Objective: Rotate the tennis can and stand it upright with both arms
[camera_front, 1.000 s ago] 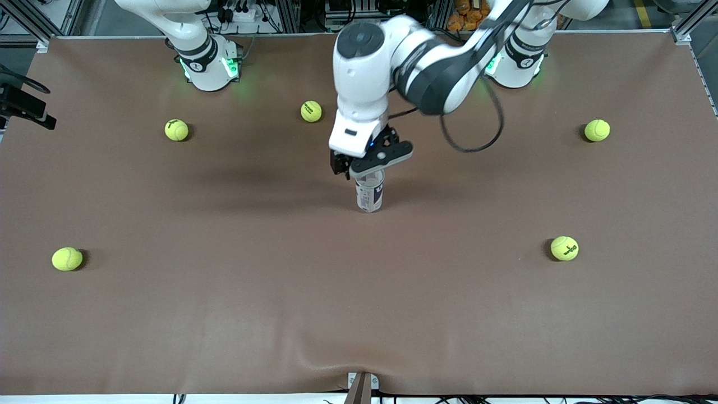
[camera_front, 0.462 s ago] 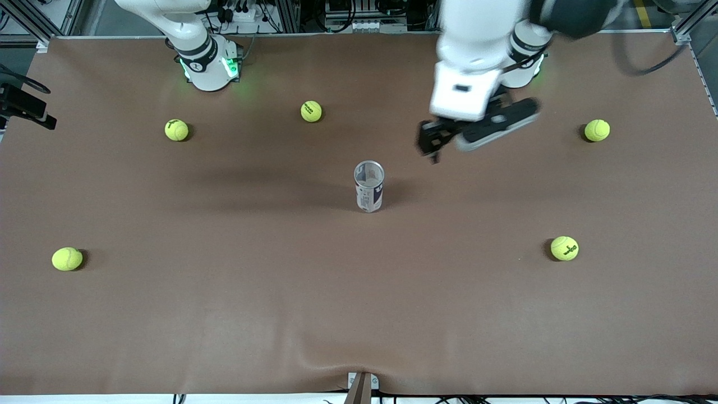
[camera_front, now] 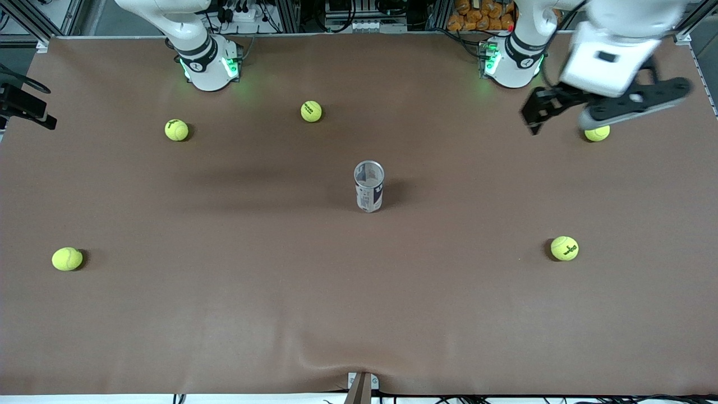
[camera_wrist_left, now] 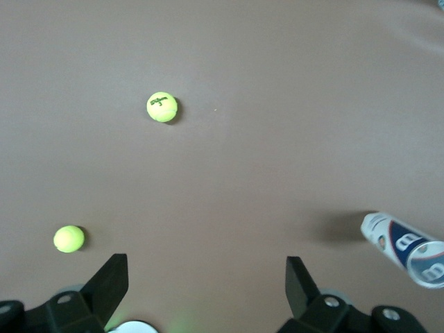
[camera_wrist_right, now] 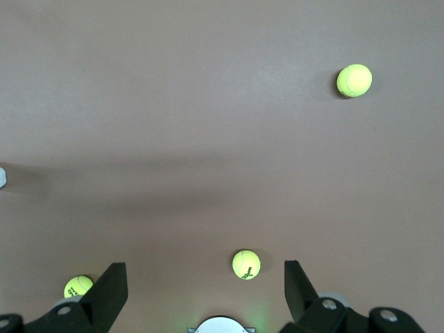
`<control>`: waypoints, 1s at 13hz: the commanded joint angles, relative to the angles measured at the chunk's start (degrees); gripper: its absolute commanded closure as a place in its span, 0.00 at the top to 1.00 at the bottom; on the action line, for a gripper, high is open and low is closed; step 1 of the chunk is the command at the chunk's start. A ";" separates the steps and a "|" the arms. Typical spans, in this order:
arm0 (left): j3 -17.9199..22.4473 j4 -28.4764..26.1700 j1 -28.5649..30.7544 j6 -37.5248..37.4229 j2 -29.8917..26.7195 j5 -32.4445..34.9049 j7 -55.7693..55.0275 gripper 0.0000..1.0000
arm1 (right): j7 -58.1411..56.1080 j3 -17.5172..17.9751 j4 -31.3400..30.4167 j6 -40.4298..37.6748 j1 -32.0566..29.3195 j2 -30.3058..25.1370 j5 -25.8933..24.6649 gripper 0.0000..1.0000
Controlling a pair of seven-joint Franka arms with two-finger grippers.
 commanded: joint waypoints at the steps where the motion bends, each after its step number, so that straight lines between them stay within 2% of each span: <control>1: -0.62 -4.56 6.06 0.24 -3.60 -4.44 6.44 1.00 | -0.50 -0.05 0.39 -0.08 -0.05 0.02 0.60 1.00; 4: -0.44 -11.75 9.75 6.20 -7.29 -4.72 11.18 1.00 | -0.50 -0.05 0.39 -0.08 0.03 0.02 0.60 1.00; 5: -0.44 -12.65 10.20 7.18 -7.56 -4.72 14.07 1.00 | -0.50 -0.05 0.39 -0.08 0.03 0.02 0.60 1.00; 7: -0.44 -12.92 12.13 7.28 -7.57 -4.72 15.94 1.00 | -0.50 -0.05 0.39 -0.08 0.03 0.02 0.60 1.00; 13: -0.35 -12.22 12.40 6.05 -7.83 -4.63 18.14 1.00 | -0.50 -0.05 0.38 -0.08 0.03 0.02 0.60 1.00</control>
